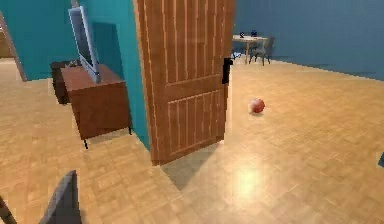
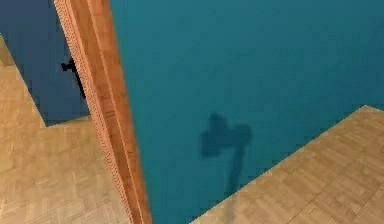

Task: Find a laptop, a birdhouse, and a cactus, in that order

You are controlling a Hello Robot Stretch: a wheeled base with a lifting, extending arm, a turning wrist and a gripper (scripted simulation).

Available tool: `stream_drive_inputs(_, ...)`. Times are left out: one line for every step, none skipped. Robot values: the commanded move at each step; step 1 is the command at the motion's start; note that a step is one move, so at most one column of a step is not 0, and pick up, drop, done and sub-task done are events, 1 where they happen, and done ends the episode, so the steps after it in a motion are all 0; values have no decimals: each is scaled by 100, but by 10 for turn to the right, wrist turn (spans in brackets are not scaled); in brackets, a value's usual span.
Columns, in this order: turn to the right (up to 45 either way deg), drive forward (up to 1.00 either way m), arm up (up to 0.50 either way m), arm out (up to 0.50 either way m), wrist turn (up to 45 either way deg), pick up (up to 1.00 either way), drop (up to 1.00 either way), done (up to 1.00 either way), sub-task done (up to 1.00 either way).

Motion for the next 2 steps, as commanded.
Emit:
stream_drive_inputs(150,0,0,0,0,0,0,0,0)
stream_drive_inputs(0,75,0,0,0,0,0,0,0)
